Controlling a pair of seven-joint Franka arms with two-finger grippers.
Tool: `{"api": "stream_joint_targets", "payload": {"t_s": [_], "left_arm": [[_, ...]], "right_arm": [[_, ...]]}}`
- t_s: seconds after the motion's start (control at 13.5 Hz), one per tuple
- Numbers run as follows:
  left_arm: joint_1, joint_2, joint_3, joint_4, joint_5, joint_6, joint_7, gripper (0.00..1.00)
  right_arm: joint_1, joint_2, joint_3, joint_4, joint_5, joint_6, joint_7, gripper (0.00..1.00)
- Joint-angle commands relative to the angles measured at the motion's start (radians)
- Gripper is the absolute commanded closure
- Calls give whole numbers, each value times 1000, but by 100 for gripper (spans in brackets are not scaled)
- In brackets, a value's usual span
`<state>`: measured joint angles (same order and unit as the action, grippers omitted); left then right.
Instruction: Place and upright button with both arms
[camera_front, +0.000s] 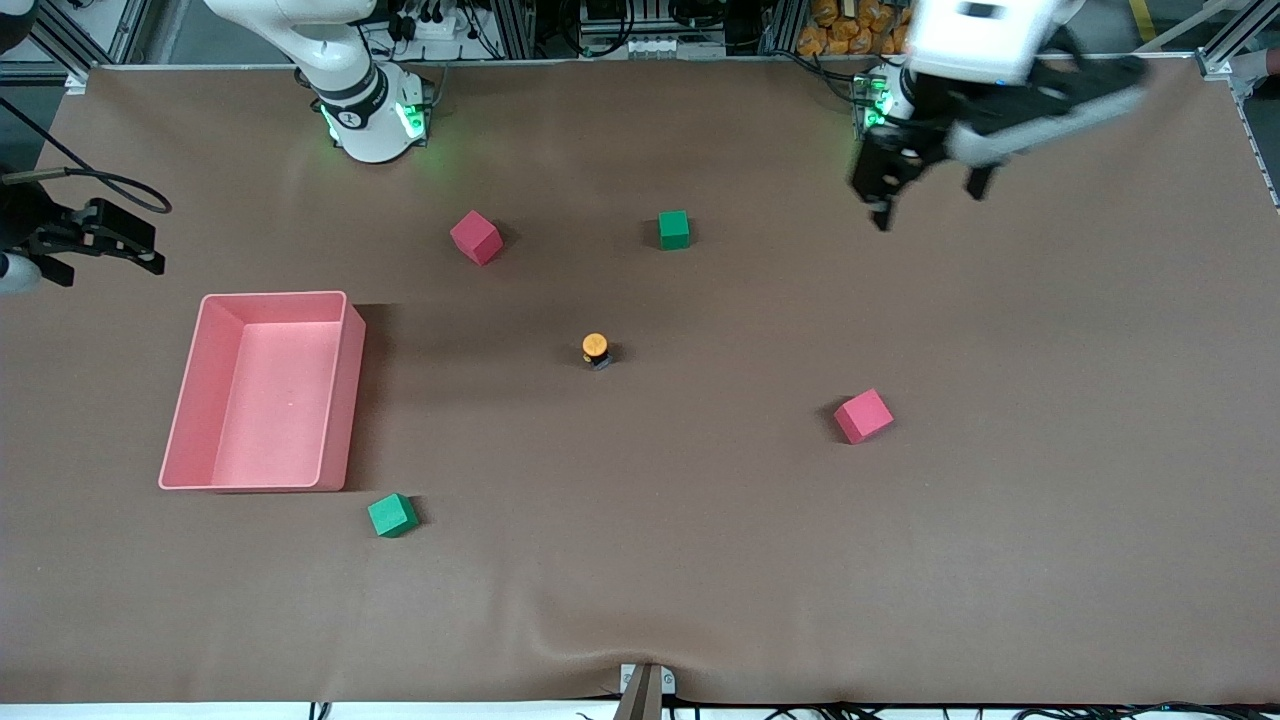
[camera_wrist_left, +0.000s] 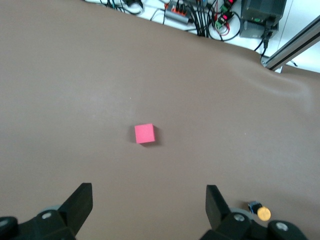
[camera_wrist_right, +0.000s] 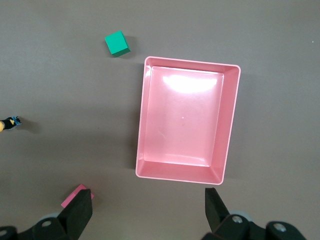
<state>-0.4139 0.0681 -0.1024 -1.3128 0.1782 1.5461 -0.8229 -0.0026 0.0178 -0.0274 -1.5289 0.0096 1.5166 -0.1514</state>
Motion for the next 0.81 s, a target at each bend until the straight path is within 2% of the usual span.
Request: {"api": "stream_joint_targets", "payload": {"t_s": [0.0, 0.22, 0.37, 0.44, 0.74], "left_arm": [[111, -19, -16, -31, -68, -15, 118, 0], [245, -10, -16, -31, -119, -21, 276, 0], [326, -4, -14, -33, -224, -21, 333, 0], [333, 4, -14, -37, -221, -24, 364, 0], [408, 13, -14, -85, -220, -47, 504, 0]], "right_arm": [[-2, -4, -2, 12, -16, -3, -14, 0], [4, -6, 1, 16, -11, -7, -13, 0], [-26, -7, -14, 18, 79, -15, -14, 0], [-55, -7, -20, 16, 116, -16, -16, 0], [-42, -10, -9, 16, 64, -24, -16, 0]]}}
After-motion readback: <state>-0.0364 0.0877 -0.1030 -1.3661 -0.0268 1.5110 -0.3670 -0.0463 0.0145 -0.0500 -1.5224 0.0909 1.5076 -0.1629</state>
